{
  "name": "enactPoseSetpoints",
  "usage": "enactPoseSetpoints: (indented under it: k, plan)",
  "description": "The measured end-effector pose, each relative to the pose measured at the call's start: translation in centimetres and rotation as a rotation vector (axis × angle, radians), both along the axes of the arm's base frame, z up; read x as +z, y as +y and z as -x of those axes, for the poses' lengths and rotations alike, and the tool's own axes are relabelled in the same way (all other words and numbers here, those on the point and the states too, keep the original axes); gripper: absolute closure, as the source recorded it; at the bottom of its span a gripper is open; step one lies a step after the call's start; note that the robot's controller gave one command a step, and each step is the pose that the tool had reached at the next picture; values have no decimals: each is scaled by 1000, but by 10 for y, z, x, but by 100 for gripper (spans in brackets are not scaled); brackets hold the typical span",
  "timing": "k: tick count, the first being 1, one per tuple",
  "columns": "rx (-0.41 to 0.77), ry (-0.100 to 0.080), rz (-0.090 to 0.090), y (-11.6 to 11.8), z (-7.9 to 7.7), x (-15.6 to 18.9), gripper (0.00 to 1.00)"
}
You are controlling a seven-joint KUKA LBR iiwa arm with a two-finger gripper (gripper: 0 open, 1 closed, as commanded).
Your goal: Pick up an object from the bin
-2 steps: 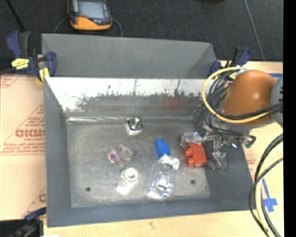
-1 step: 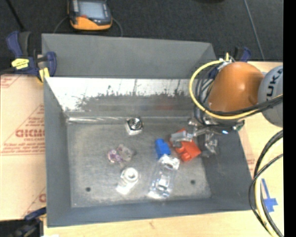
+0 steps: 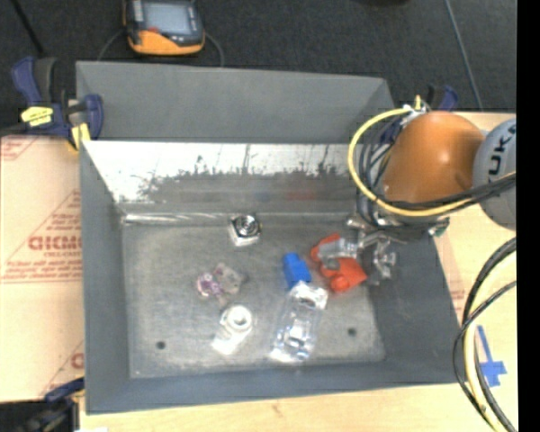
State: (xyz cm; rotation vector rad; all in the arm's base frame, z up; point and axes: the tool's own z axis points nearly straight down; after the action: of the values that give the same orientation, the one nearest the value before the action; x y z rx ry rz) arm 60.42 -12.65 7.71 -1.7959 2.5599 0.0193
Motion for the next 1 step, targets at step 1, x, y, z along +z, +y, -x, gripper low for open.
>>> enactPoseSetpoints:
  k: [1]
  plan:
    - [-11,-5,20,3,31,144,100]
